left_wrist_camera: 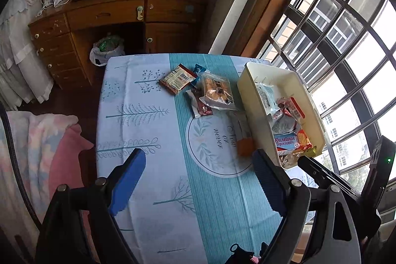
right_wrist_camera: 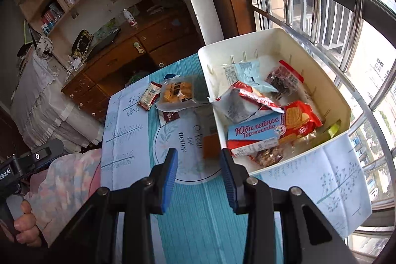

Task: Organize snacks
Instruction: 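Withdraw both tools from the tray, then grasp the clear round-cracker bag with left tool while right tool grasps the orange-and-white bar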

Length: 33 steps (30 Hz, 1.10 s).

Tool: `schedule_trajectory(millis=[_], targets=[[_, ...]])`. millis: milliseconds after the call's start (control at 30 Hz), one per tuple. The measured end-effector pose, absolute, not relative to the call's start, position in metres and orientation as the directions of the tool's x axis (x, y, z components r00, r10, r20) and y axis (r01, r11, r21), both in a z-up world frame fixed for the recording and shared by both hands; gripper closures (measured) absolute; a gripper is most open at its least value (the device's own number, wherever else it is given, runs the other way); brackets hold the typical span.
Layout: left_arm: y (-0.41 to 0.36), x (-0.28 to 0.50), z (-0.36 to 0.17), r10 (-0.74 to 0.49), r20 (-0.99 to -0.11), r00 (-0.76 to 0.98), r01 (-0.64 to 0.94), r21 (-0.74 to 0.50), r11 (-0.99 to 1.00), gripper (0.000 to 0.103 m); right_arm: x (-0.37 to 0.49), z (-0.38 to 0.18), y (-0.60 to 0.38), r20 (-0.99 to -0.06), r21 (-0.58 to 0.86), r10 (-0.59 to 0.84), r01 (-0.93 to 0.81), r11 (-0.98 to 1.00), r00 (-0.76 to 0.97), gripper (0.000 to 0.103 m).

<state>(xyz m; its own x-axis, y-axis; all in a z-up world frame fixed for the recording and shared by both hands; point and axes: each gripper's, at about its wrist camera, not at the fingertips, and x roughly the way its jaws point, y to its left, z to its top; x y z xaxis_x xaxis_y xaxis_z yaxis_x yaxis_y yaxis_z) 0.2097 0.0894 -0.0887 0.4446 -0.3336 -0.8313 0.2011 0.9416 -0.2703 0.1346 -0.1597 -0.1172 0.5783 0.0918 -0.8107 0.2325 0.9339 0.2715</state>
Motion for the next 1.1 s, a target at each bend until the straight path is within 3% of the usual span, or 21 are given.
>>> schedule_trajectory(millis=[300, 600, 1100], targets=[[0.121, 0.234, -0.089, -0.336, -0.849, 0.408, 0.239, -0.255, 0.937, 0.016, 0.131, -0.132, -0.12, -0.828, 0.324, 0.108, 0.312, 0.893, 0.55, 0.054], [0.109, 0.276, -0.1, -0.309, -0.886, 0.344, 0.241, -0.235, 0.942, 0.016, 0.128, -0.152, -0.102, -0.862, 0.281, 0.044, 0.405, 0.87, 0.505, 0.054], [0.035, 0.367, -0.122, -0.299, -0.93, 0.213, 0.3, -0.229, 0.926, 0.016, 0.16, -0.204, -0.091, -0.843, 0.167, -0.134, 0.491, 0.855, 0.521, 0.054]])
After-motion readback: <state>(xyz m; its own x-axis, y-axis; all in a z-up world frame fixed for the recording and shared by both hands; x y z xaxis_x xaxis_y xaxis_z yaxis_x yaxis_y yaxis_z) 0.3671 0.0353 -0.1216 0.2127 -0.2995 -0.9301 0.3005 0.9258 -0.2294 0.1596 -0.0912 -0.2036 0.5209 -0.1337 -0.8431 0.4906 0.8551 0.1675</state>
